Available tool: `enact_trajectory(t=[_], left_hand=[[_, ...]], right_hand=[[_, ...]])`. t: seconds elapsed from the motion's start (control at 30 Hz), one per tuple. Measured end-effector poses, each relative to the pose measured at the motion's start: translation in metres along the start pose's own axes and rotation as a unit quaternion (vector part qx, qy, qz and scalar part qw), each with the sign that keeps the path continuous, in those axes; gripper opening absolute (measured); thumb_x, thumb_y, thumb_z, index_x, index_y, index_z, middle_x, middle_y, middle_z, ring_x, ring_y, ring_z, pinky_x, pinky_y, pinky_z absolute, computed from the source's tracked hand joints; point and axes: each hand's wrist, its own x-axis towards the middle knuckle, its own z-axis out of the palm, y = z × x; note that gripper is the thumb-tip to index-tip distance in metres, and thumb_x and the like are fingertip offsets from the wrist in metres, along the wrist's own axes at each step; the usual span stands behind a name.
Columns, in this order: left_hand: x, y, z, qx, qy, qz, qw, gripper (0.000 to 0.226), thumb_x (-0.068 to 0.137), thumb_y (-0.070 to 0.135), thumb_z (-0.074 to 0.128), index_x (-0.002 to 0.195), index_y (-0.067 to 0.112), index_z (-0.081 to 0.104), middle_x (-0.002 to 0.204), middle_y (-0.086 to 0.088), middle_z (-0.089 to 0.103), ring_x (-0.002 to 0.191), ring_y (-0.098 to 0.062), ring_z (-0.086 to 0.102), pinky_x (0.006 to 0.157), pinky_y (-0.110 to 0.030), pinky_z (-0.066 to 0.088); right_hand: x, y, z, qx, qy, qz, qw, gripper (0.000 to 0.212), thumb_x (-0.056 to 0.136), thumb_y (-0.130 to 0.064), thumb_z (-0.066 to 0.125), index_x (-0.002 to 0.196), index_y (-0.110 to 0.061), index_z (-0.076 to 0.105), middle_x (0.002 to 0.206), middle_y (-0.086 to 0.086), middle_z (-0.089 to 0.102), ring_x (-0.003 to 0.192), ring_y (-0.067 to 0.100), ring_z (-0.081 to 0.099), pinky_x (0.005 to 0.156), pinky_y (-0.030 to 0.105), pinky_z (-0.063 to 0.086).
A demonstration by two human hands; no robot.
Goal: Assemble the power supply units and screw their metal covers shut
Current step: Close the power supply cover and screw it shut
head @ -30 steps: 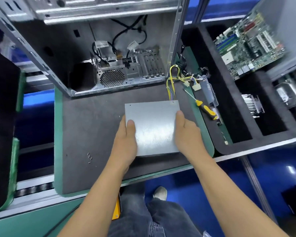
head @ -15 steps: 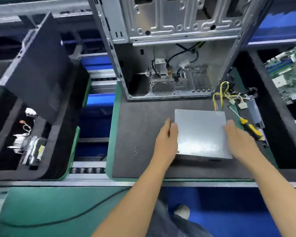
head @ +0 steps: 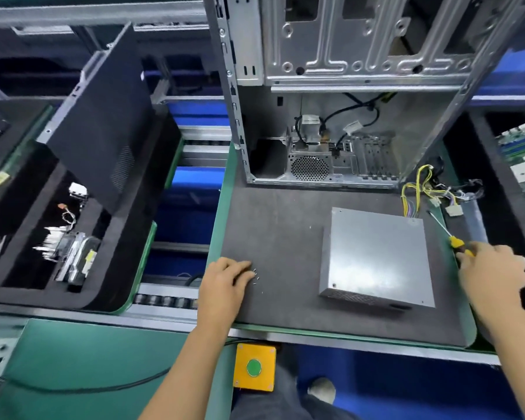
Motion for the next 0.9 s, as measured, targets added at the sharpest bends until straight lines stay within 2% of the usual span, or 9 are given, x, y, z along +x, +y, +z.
enact_trajectory(t=[0.1,0.3,0.4,0.47,0.53,0.6,0.67,0.77,0.9], left_hand=[[0.006,0.002,0.005,-0.001,0.004,0.032,0.999,0.01,0.079,0.011,0.083,0.088,0.013,0.08,0.081,-0.002,0.065,0.077,-0.026,0.058,0.072,-0.039,0.052],[0.008,0.002,0.008,0.036,-0.012,0.093,0.995,0.01,0.083,0.005,0.077,0.08,0.012,0.071,0.081,-0.002,0.061,0.075,-0.026,0.054,0.07,-0.04,0.048],[0.01,0.007,0.005,-0.038,-0.024,-0.021,0.999,0.016,0.093,0.011,0.067,0.082,0.022,0.061,0.083,0.007,0.063,0.081,-0.019,0.058,0.077,-0.035,0.048],[0.016,0.016,0.002,-0.127,0.0,-0.102,0.987,0.018,0.094,0.012,0.064,0.082,0.025,0.062,0.077,0.013,0.068,0.077,-0.007,0.064,0.073,-0.021,0.048],[0.026,0.034,0.001,-0.229,0.013,-0.149,0.962,0.017,0.092,0.011,0.068,0.082,0.024,0.068,0.072,0.009,0.072,0.07,-0.002,0.067,0.063,-0.009,0.047],[0.038,0.058,0.002,-0.343,-0.004,-0.175,0.923,0.015,0.088,0.009,0.073,0.081,0.022,0.073,0.073,0.002,0.074,0.066,-0.006,0.068,0.061,-0.011,0.049],[0.051,0.079,0.005,-0.449,-0.028,-0.2,0.87,0.017,0.086,0.005,0.074,0.081,0.021,0.077,0.073,-0.004,0.073,0.067,-0.013,0.066,0.065,-0.019,0.053],[0.062,0.105,0.014,-0.556,-0.079,-0.233,0.794,0.023,0.09,0.001,0.067,0.079,0.017,0.078,0.072,-0.005,0.069,0.064,-0.013,0.063,0.063,-0.022,0.054],[0.063,0.125,0.026,-0.601,-0.129,-0.241,0.751,0.032,0.097,0.006,0.057,0.076,0.014,0.08,0.074,-0.004,0.069,0.063,-0.012,0.063,0.06,-0.02,0.053]], right_hand=[[0.004,0.002,0.004,0.012,-0.021,0.022,0.999,0.026,0.098,-0.022,0.058,0.116,-0.006,0.067,0.12,0.029,0.05,0.109,0.047,0.041,0.092,0.056,0.035],[-0.002,0.006,-0.008,0.091,0.052,0.027,0.994,0.024,0.098,-0.021,0.054,0.114,-0.007,0.064,0.11,0.029,0.057,0.104,0.053,0.046,0.086,0.058,0.04],[-0.009,0.004,-0.033,0.208,0.085,-0.01,0.974,0.028,0.097,-0.025,0.046,0.115,-0.008,0.059,0.104,0.025,0.063,0.099,0.046,0.054,0.084,0.049,0.042],[-0.021,-0.004,-0.05,0.294,0.078,-0.038,0.952,0.021,0.1,-0.023,0.05,0.118,-0.015,0.058,0.101,0.012,0.066,0.094,0.033,0.058,0.08,0.034,0.04],[-0.035,-0.018,-0.065,0.35,0.039,-0.078,0.933,0.018,0.098,-0.025,0.058,0.116,-0.025,0.064,0.093,0.0,0.067,0.08,0.012,0.055,0.073,0.019,0.038],[-0.049,-0.035,-0.077,0.427,-0.04,-0.104,0.897,0.018,0.092,-0.028,0.068,0.107,-0.036,0.07,0.084,-0.007,0.069,0.067,0.006,0.052,0.061,0.009,0.039],[-0.06,-0.051,-0.08,0.499,-0.104,-0.109,0.854,0.018,0.084,-0.029,0.076,0.098,-0.038,0.072,0.079,-0.007,0.07,0.063,0.006,0.053,0.059,0.013,0.042],[-0.071,-0.072,-0.071,0.596,-0.153,-0.057,0.787,0.029,0.07,-0.044,0.078,0.092,-0.025,0.077,0.069,-0.002,0.066,0.061,0.01,0.047,0.06,0.028,0.035],[-0.075,-0.091,-0.054,0.667,-0.165,0.006,0.726,0.029,0.075,-0.044,0.073,0.075,-0.015,0.075,0.07,0.007,0.063,0.058,0.018,0.031,0.057,0.031,0.028]])
